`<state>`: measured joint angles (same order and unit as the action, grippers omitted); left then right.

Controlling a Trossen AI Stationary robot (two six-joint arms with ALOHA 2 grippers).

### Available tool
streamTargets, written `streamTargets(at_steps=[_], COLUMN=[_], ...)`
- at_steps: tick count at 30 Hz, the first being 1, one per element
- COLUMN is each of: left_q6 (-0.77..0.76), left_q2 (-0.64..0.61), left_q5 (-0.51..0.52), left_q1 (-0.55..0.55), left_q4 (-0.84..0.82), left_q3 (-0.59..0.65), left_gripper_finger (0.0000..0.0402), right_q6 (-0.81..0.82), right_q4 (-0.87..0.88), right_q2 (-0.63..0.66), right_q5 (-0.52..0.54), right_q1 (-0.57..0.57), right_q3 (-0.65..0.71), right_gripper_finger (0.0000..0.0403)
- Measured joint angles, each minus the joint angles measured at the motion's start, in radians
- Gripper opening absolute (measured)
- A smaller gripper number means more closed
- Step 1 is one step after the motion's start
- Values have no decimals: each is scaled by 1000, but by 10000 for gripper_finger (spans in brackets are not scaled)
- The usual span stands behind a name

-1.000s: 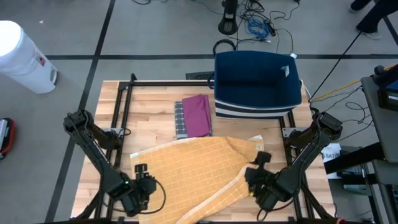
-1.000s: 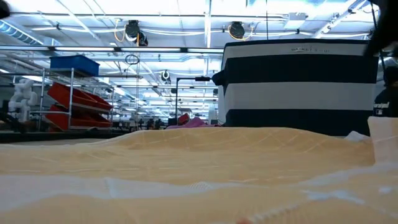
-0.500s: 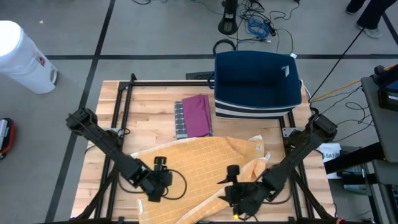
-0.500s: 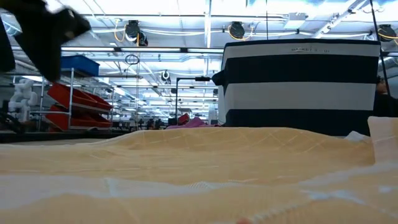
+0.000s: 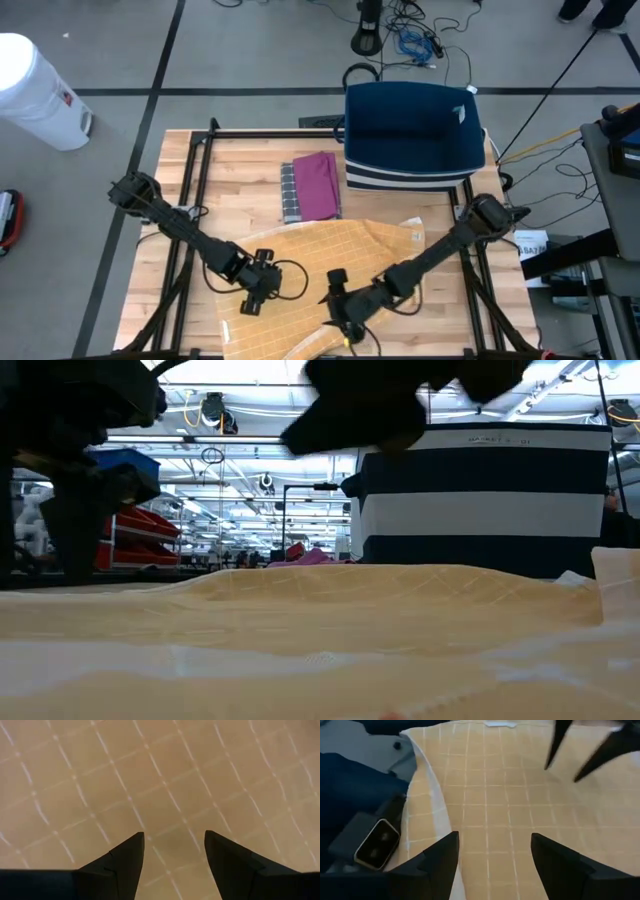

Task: Fold towel
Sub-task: Fold the orange checkered towel

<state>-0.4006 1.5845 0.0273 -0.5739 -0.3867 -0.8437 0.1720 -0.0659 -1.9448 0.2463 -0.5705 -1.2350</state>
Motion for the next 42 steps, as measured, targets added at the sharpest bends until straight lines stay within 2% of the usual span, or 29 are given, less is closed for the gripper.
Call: streamTargets(at_steps=[5,10,20,33,36,40,42], left_q6=[34,56,122,287,335,395,418], left_q2=[0,0,0,0,0,0,0], left_q5=[-1,-16,-23,46,116,177,192], left_q1=[24,68,147,318,354,401,420], left_q4=[7,87,177,211,247,281,275], left_q3=[10,55,87,87,87,87,86], left_gripper_finger=[215,215,215,215,215,215,215], right_q6=[11,34,52,90,93,116,133], right_q4=[-34,-15,166,607,710,892,934], right_q2=[-73,-123,-128,-91,-66,-17,16], right_q5=[-109,-177,-166,-149,-86,97,149], right_q1=[66,95,98,152,159,172,174], right_q3=[0,0,-5,-12,-10,3,10], right_gripper_finger=[232,232,232,232,232,231,226])
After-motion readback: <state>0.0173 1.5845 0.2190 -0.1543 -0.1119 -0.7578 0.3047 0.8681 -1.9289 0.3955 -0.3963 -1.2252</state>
